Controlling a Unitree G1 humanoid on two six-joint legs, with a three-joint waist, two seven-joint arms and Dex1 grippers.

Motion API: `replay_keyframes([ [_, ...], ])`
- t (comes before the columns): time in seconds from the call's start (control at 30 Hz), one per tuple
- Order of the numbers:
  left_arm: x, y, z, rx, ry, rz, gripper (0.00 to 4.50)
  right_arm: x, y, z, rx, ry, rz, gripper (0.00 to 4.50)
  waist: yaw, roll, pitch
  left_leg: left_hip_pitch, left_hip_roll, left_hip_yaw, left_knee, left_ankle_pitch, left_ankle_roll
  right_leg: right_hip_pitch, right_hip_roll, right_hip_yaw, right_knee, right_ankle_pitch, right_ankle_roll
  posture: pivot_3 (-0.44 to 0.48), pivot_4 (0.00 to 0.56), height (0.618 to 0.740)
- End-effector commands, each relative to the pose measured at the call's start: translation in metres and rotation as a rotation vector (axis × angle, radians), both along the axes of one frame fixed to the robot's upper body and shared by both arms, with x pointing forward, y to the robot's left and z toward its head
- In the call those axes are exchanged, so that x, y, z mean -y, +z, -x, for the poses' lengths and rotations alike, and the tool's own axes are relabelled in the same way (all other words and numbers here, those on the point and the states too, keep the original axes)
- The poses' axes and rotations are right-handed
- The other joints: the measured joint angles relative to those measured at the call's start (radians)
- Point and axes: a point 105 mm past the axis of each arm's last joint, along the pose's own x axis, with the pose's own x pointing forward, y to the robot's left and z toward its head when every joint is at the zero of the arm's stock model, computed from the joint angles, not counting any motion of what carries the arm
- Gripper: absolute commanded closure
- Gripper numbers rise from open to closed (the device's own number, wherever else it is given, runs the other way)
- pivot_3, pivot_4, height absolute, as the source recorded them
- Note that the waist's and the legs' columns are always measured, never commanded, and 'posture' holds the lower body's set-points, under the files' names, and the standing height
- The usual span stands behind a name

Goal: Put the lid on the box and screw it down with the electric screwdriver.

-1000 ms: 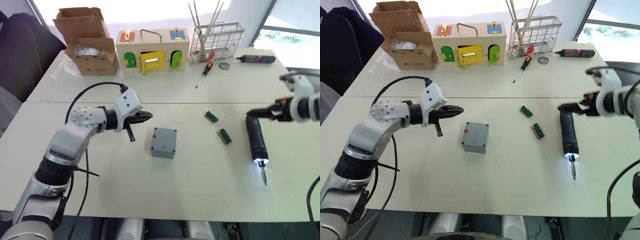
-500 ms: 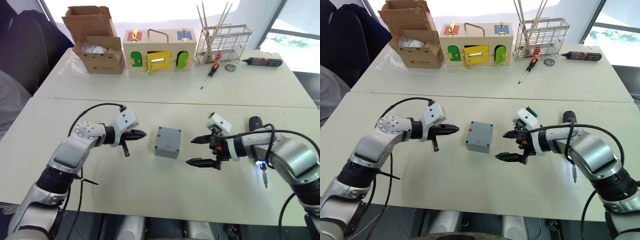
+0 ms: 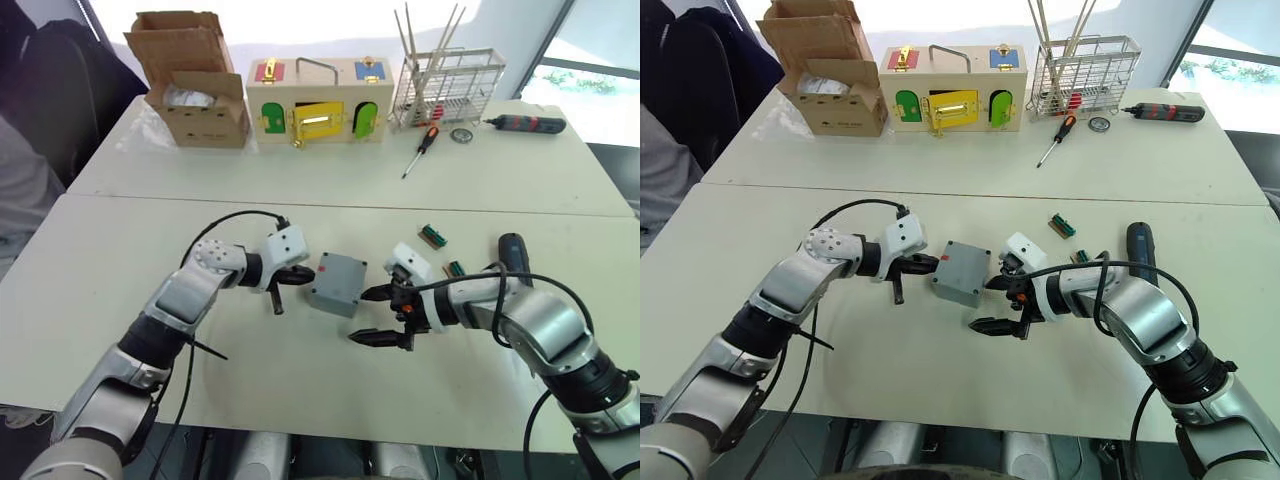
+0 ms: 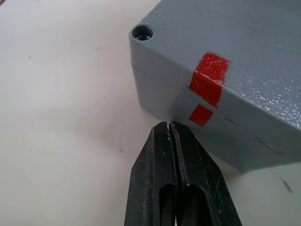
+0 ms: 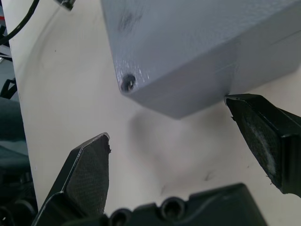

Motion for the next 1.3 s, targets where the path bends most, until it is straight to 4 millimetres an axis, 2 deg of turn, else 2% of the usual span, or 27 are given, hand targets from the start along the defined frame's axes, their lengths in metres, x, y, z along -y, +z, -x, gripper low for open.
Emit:
replay_keyframes([
  [0.03, 0.018, 0.007, 0.0, 0.051, -0.074, 0.019, 4.5, -0.016, 0.013, 0.012, 0.032, 0.077, -0.056, 0.03, -0.001, 0.0, 0.0, 0.0, 0.0, 0.0, 0.0, 0.0, 0.0, 0.0, 0.0, 0.0, 0.0, 0.0, 0.0, 0.0, 0.15, 0.735],
  [0.13, 0.013, 0.001, -0.007, 0.073, -0.049, -0.005, 4.5, -0.01, 0.013, 0.014, 0.037, 0.059, -0.037, 0.03, -0.003, 0.0, 0.0, 0.0, 0.0, 0.0, 0.0, 0.0, 0.0, 0.0, 0.0, 0.0, 0.0, 0.0, 0.0, 0.0, 0.15, 0.735],
  [0.3, -0.015, -0.001, -0.012, 0.112, 0.014, -0.074, 4.5, 0.021, 0.023, 0.003, 0.12, -0.002, 0.061, 0.03, -0.003, 0.0, 0.0, 0.0, 0.0, 0.0, 0.0, 0.0, 0.0, 0.0, 0.0, 0.0, 0.0, 0.0, 0.0, 0.0, 0.15, 0.735],
  [0.4, -0.028, 0.003, 0.0, 0.108, 0.011, -0.091, 4.5, 0.039, 0.025, -0.01, 0.184, -0.009, 0.152, 0.03, -0.009, 0.0, 0.0, 0.0, 0.0, 0.0, 0.0, 0.0, 0.0, 0.0, 0.0, 0.0, 0.0, 0.0, 0.0, 0.0, 0.15, 0.735],
  [0.47, -0.03, 0.005, 0.013, 0.09, -0.013, -0.099, 4.5, 0.043, 0.024, -0.019, 0.208, -0.007, 0.173, 0.03, -0.013, 0.0, 0.0, 0.0, 0.001, 0.0, -0.001, 0.0, 0.0, -0.001, 0.0, 0.0, 0.0, 0.0, 0.0, 0.0, 0.15, 0.735],
  [0.6, -0.024, 0.004, 0.035, 0.044, -0.054, -0.086, 4.5, 0.035, 0.021, -0.03, 0.233, 0.027, 0.161, 0.03, -0.022, 0.0, 0.0, 0.0, 0.001, 0.0, -0.001, 0.0, 0.0, 0.0, 0.0, 0.0, 0.0, 0.0, 0.0, 0.0, 0.15, 0.735],
  [0.77, -0.014, -0.002, 0.043, 0.017, -0.042, -0.062, 4.5, 0.022, 0.017, -0.032, 0.232, 0.071, 0.128, 0.03, -0.021, 0.0, 0.0, 0.0, 0.001, 0.0, -0.001, 0.0, 0.0, 0.0, 0.0, 0.0, 0.0, 0.0, 0.0, 0.0, 0.15, 0.735],
  [0.93, -0.008, -0.005, 0.034, 0.034, -0.003, -0.057, 4.5, 0.007, 0.019, -0.015, 0.187, 0.135, 0.066, 0.03, -0.02, 0.0, 0.0, 0.0, 0.001, 0.0, -0.001, 0.0, 0.0, 0.0, 0.0, 0.0, 0.0, 0.0, 0.0, 0.0, 0.15, 0.735],
  [1.13, -0.012, -0.01, 0.027, 0.049, 0.001, -0.084, 4.5, 0.003, 0.017, -0.001, 0.151, 0.149, 0.048, 0.03, -0.021, -0.001, 0.0, 0.0, 0.001, 0.0, -0.001, 0.0, 0.0, 0.0, 0.0, 0.0, 0.0, 0.0, 0.0, 0.0, 0.15, 0.735],
  [1.3, -0.013, -0.01, 0.022, 0.062, -0.001, -0.09, 4.5, 0.002, 0.015, 0.003, 0.141, 0.135, 0.048, 0.03, -0.021, -0.001, 0.0, 0.0, 0.001, 0.0, -0.001, 0.0, 0.0, 0.0, 0.0, 0.0, 0.0, 0.0, 0.0, 0.0, 0.15, 0.735],
])
